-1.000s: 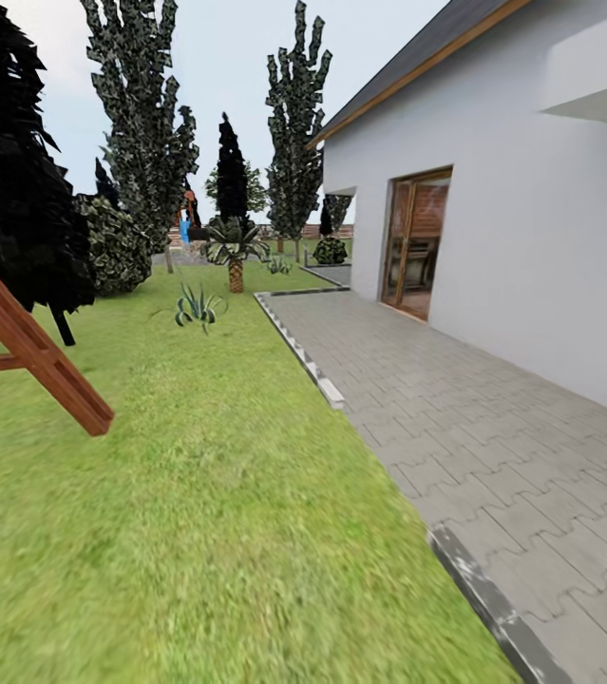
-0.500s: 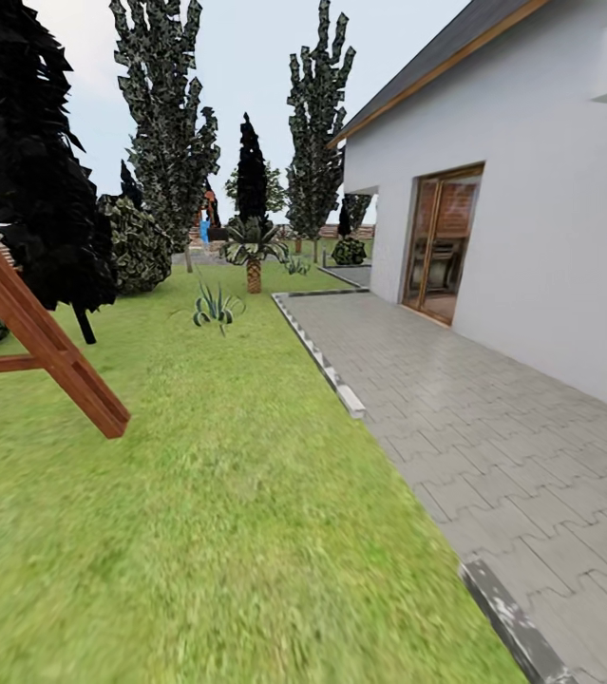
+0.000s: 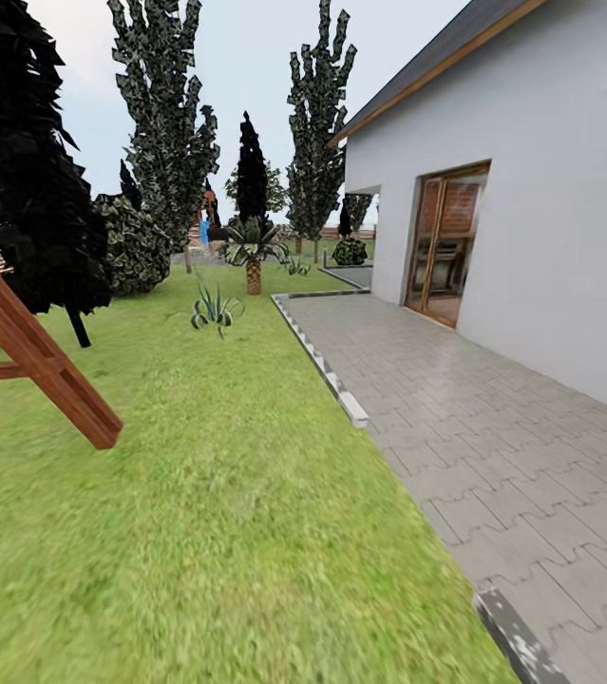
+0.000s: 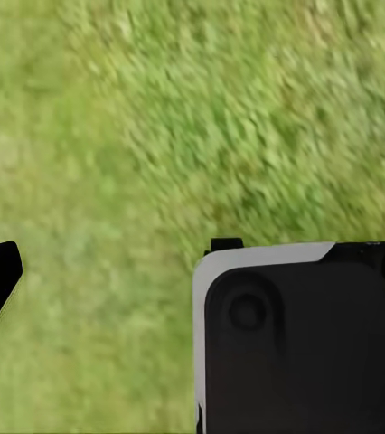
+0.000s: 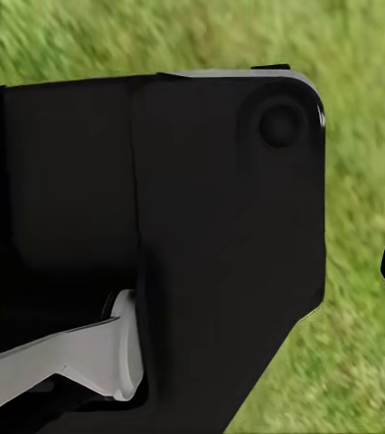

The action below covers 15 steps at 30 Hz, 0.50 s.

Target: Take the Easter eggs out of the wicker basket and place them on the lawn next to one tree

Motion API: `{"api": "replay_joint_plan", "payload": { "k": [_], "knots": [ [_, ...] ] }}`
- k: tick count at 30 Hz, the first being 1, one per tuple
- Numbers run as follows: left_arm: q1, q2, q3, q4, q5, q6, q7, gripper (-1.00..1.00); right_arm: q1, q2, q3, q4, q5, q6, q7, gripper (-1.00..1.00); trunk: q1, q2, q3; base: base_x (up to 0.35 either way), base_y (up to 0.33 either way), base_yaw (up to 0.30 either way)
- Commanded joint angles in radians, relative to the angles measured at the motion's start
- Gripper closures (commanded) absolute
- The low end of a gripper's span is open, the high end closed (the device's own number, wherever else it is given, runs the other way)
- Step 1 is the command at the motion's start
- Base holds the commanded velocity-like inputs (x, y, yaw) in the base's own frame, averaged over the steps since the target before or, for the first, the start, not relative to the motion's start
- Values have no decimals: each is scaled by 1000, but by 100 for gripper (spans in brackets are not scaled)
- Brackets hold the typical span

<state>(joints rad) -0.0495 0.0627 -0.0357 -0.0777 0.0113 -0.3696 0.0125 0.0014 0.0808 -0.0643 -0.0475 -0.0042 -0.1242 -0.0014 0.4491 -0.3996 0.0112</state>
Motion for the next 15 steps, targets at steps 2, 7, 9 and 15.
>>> {"api": "replay_joint_plan", "payload": {
  "k": [2, 7, 9, 15],
  "knots": [
    [0, 0, -4, 1, 1, -4, 1, -100, 0, 0, -7, 1, 0, -3, 0, -100, 1, 0, 0, 336, 0, 0],
    [0, 0, -5, 1, 1, -6, 0, -100, 0, 0, -6, 2, 1, -3, 0, -100, 1, 0, 0, 336, 0, 0],
    [0, 0, -5, 1, 1, -8, 0, -100, 0, 0, -5, 2, 1, -3, 0, -100, 1, 0, 0, 336, 0, 0],
    [0, 0, -5, 1, 1, -17, 0, -100, 0, 0, -6, 2, 1, -2, 0, -100, 1, 0, 0, 336, 0, 5]
  ]
}}
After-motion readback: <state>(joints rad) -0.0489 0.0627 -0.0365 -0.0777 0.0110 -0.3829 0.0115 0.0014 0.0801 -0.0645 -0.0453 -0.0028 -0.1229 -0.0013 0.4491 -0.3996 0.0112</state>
